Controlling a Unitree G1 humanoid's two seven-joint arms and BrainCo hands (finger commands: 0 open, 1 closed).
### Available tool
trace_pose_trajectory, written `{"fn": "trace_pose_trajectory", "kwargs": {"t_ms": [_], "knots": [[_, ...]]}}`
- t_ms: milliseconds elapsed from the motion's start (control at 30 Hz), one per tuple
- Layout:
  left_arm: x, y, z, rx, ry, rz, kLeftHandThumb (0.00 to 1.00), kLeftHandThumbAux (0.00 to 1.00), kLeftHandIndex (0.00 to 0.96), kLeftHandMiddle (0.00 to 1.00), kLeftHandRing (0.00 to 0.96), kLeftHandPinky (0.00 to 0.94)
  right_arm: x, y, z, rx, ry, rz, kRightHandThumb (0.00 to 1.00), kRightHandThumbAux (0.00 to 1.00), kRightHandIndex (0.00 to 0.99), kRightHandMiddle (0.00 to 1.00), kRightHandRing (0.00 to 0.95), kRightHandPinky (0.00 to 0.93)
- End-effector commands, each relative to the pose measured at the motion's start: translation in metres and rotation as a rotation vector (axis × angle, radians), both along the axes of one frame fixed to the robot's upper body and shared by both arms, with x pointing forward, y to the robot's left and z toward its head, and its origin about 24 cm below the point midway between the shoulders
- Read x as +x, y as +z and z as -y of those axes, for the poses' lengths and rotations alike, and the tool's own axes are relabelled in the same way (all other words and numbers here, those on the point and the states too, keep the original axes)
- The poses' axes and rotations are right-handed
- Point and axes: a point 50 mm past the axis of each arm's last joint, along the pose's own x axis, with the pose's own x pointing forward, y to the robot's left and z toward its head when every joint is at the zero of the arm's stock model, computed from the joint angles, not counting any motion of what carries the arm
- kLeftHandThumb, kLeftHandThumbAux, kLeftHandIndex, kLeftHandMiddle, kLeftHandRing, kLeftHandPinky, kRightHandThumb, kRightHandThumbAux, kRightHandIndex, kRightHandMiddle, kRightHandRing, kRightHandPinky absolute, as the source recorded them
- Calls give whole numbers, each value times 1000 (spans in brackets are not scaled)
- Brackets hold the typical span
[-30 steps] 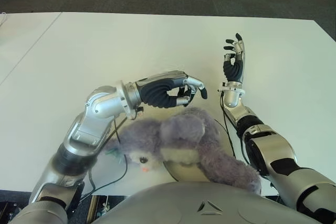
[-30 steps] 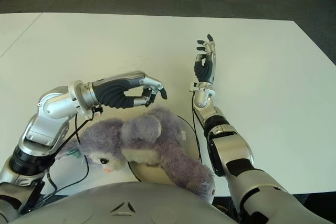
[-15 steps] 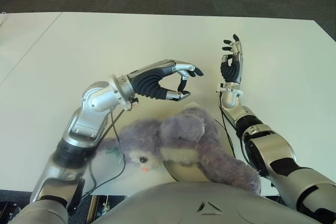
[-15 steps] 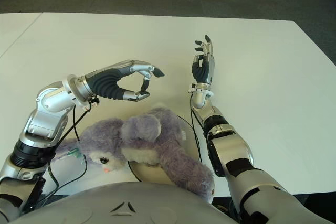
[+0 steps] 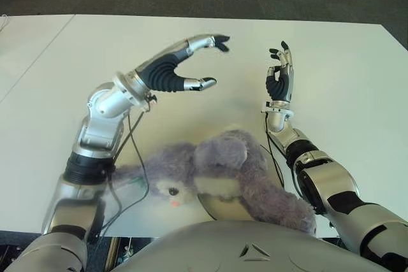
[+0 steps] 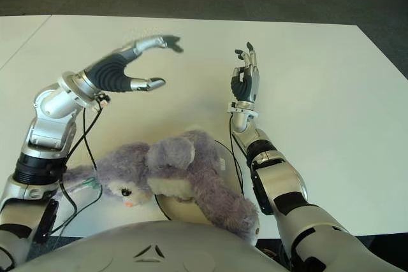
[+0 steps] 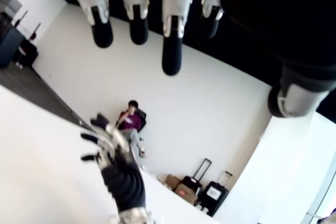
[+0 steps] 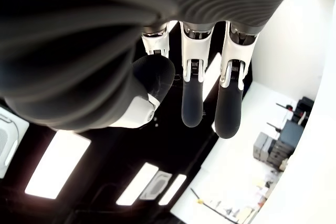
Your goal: Put the doll into the plate.
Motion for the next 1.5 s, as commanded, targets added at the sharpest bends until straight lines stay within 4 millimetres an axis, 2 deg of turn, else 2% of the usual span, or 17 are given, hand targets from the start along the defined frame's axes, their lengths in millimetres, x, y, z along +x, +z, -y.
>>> {"fn": "trace_pose_trajectory", "kwargs": {"t_ms": [33, 267, 367, 500, 633, 800, 1000, 1067, 1167, 1233, 1267, 1367, 1433, 1500], "knots": [[11, 18, -16, -90, 51, 75, 286, 411, 0, 70, 55, 0, -83, -98, 5, -11, -58, -399, 1000, 726, 215, 42, 229, 415], [23, 47, -39, -79, 207, 215, 170, 450, 0, 38, 22, 0, -84, -98, 5, -8, -58, -400, 1000, 725, 216, 48, 232, 416], [44, 38, -58, -99, 333, 204, 123, 452, 0, 27, 12, 0, -84, -98, 4, -3, -53, -399, 1000, 725, 218, 53, 235, 416], [58, 39, -65, -157, 361, 132, 80, 438, 0, 19, 10, 3, -84, -98, 3, 2, -54, -400, 1000, 725, 220, 52, 235, 416], [58, 36, -69, -189, 366, 131, 59, 420, 0, 20, 11, 2, -85, -99, 4, 1, -58, -401, 1000, 725, 220, 52, 235, 416], [58, 32, -85, -265, 393, 78, 31, 396, 0, 25, 18, 36, -85, -99, 5, -3, -58, -402, 1000, 725, 220, 48, 230, 416], [60, 27, -95, -304, 410, 54, 32, 431, 0, 25, 24, 55, -85, -99, 7, -1, -61, -408, 1000, 725, 218, 46, 234, 415], [59, 24, -101, -313, 419, 42, 32, 496, 0, 34, 35, 66, -85, -100, 7, 6, -63, -414, 1000, 726, 220, 43, 232, 414], [58, 20, -106, -314, 426, 28, 31, 529, 0, 49, 49, 87, -85, -100, 8, 17, -66, -417, 1000, 727, 220, 42, 235, 414], [58, 14, -111, -318, 442, 3, 32, 545, 0, 56, 56, 85, -85, -100, 9, 21, -66, -425, 1000, 727, 215, 41, 230, 414], [73, -12, -108, -304, 480, -121, 33, 550, 0, 58, 58, 83, -85, -101, 11, 43, -60, -450, 1000, 727, 214, 41, 228, 414], [96, -72, -101, -252, 583, -425, 76, 546, 0, 67, 70, 89, -84, -103, 15, 96, -36, -492, 1000, 734, 196, 47, 174, 412], [100, -89, -102, -235, 639, -520, 77, 561, 0, 65, 70, 80, -84, -103, 16, 111, -26, -500, 1000, 735, 193, 46, 151, 412], [100, -97, -103, -224, 668, -554, 74, 567, 0, 62, 67, 70, -84, -103, 16, 120, -21, -504, 1000, 735, 192, 48, 145, 412]]}}
